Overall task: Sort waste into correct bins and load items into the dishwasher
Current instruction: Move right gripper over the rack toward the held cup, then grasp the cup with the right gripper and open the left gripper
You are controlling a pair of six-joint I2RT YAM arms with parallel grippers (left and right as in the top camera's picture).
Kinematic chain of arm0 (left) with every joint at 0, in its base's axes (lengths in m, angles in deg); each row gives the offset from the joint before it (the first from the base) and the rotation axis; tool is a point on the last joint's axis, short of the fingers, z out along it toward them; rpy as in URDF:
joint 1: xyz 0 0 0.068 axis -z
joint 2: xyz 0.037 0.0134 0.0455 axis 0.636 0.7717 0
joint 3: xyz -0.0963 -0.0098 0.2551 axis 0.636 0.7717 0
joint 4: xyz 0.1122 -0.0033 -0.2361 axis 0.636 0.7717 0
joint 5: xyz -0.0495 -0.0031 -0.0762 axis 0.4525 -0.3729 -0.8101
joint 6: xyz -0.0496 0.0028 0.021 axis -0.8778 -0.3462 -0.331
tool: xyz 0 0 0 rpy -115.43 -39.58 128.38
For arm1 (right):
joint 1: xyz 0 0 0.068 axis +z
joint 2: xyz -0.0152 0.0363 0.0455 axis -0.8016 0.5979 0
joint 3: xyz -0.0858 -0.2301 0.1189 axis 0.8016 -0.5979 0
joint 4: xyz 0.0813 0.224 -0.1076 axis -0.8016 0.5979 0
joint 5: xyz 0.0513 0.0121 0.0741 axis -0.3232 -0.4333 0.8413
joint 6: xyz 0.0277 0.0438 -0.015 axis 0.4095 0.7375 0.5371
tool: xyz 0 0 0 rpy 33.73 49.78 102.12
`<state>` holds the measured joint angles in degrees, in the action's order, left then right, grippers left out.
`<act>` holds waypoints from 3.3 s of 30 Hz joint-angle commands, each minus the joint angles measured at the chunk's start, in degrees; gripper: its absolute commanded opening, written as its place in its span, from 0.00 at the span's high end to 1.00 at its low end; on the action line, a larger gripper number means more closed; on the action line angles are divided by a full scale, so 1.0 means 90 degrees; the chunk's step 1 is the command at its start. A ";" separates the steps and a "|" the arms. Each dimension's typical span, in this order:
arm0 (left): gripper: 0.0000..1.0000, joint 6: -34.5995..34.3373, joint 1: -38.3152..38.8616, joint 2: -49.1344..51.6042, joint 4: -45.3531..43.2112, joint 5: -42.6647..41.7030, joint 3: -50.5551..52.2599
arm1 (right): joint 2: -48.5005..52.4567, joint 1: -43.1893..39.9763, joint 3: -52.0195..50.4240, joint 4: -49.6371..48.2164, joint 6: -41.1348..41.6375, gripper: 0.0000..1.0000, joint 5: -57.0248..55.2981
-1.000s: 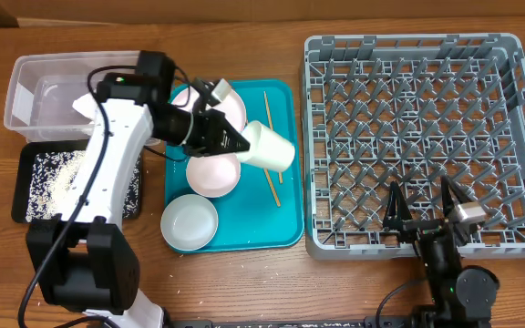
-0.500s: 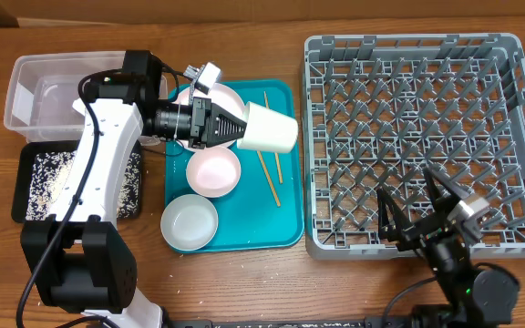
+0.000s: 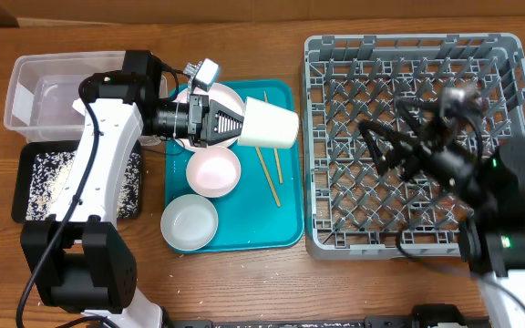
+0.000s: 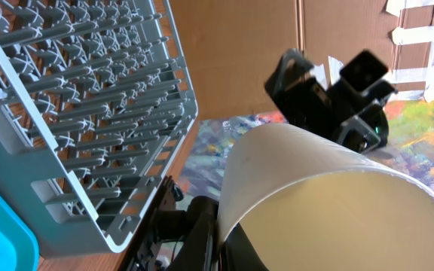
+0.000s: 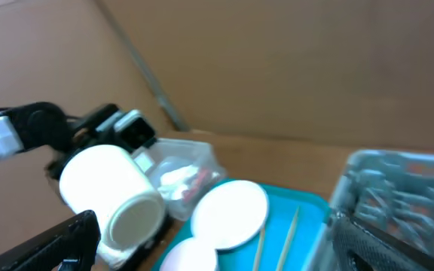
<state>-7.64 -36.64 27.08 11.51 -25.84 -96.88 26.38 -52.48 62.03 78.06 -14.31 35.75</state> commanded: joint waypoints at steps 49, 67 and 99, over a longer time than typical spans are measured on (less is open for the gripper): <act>0.96 0.1027 -0.0029 0.0007 0.1297 0.0119 -0.0151 | 0.2994 0.1083 0.0168 -0.3502 0.3169 0.07 0.2727; 0.96 0.1064 -0.0029 0.0007 0.1224 -0.0085 -0.0151 | 0.3038 0.1991 0.0168 -0.3555 0.3167 0.11 0.2601; 0.75 0.1139 -0.0029 0.0007 0.1132 -0.0092 -0.0151 | 0.3038 0.1642 0.0168 -0.4005 0.3172 0.47 0.2436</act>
<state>0.03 -36.86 27.08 21.89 -25.57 -97.25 53.66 -35.26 62.40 42.62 14.54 57.63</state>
